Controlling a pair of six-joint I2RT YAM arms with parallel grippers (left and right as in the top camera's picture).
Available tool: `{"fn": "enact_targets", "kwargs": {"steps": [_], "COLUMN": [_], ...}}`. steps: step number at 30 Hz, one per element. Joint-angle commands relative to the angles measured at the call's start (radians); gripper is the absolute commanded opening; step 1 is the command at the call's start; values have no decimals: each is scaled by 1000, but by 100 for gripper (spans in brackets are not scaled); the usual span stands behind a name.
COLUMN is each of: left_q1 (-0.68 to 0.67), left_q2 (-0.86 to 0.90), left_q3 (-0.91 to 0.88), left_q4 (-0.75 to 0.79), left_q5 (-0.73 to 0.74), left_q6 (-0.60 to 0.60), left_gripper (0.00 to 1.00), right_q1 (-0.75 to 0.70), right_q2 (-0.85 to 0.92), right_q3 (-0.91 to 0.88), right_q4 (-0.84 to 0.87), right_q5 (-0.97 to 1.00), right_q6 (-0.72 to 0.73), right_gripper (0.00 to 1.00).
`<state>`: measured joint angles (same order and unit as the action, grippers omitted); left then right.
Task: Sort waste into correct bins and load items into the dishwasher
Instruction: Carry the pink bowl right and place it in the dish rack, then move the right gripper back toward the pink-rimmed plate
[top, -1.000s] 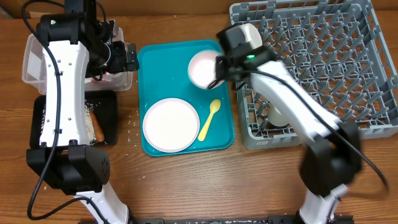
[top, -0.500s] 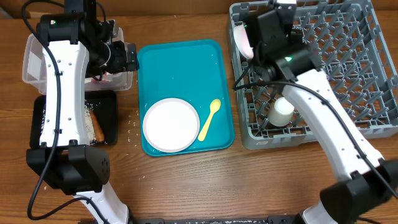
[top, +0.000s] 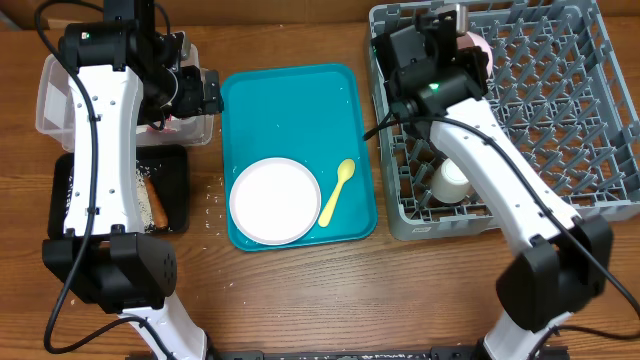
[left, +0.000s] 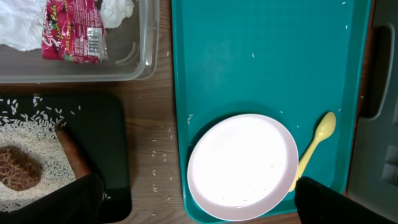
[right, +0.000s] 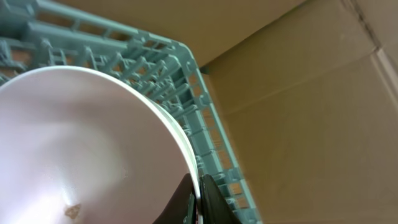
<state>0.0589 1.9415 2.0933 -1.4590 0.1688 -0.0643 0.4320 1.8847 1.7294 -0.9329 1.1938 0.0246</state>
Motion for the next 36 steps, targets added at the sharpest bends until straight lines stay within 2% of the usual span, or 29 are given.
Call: {"fn": "enact_targets", "kwargs": {"steps": [1,11,21,33,34,36], "left_q1": [-2,-2,-2,-2,-2,-2], "left_q2": [1,1,1,1,1,1], "left_q3": [3,3,3,3,3,3], "left_q4": [0,0,0,0,0,0], "left_q5": [11,11,11,11,11,11], "left_q6": [12,12,12,12,12,12], "left_gripper": [100,100,100,100,100,100], "right_q1": [6,31,61,152,156,159], "right_q2": [66,200,219,219,219,219], "right_q3": [-3,-3,-8,-8,-8,-8], "right_q4": [7,-37,-80,-160,-167,-172], "right_q5": [111,116,133,-46,-55,-64], "right_q6": [-88,-103,-100,-49,-49,-50], "right_gripper": [4,4,4,4,4,13]}}
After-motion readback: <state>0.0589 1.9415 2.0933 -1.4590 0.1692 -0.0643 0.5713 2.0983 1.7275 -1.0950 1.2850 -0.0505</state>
